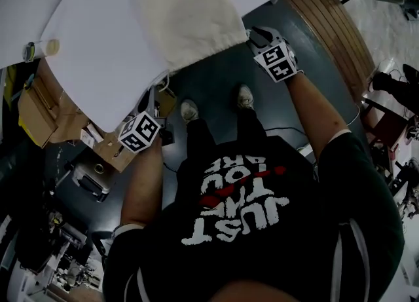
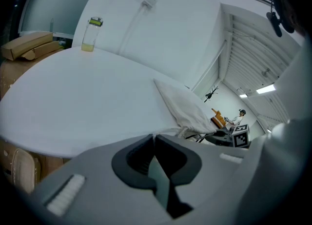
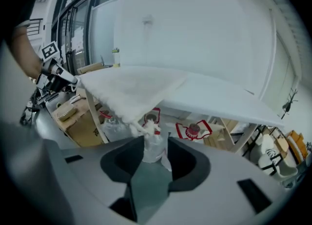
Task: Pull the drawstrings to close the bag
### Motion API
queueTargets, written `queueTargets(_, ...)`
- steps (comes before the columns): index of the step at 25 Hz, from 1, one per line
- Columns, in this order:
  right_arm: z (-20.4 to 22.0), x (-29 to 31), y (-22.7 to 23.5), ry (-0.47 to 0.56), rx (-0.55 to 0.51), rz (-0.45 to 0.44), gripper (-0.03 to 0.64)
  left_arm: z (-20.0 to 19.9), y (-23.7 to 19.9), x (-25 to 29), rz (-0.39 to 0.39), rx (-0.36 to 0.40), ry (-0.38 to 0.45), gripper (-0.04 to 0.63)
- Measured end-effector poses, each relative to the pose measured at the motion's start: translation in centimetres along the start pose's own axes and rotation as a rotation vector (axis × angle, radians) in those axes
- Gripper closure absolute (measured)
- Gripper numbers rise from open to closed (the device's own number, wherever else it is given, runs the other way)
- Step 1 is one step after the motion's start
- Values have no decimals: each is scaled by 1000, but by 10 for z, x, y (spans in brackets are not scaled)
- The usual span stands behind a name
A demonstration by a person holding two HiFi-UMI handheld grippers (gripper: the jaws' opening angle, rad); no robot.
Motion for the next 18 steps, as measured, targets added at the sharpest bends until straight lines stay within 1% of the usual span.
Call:
queueTargets(3,-3,2,-6,13,-41,0,476,0,0,0,2,-3,2,583)
queueTargets(4,-3,3,-6,21,-30,7,487,0,0,0,3,-4,2,584)
queueTargets(6,-4,5,-6,55,54,18,521,0,0,0,4,-7,2,583)
queueTargets(8,-8,6,-7,98,140,9,571,0,0,0,4,-7,2,584)
queueTargets(10,-10,5,-6,125,176,-2,585,0,-1,0,-1,-6,6,584)
queueTargets(12,-8,-2,0,121,186,25,594,0,-1,-1,-12,2,14,584)
queueTargets(14,-4,-15,9,89,158,95,607,-3,1,-3,-20,28,21,584)
queueTargets(16,-4,-29,12,45,66,170,607,-7,6,-4,-29,91,17,584)
queueTargets(18,-11,-40,13,4,-42,245,607,-15,12,-4,-53,178,3,584)
Point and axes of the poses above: the fingertips, and each gripper's own axes: x forward along the fingers, y to its right, z out of its underside, the point moved 9 cm from there along -x, backward along the fingers, and after that the axes turned 1 degree about x, right-handed, at the moved point
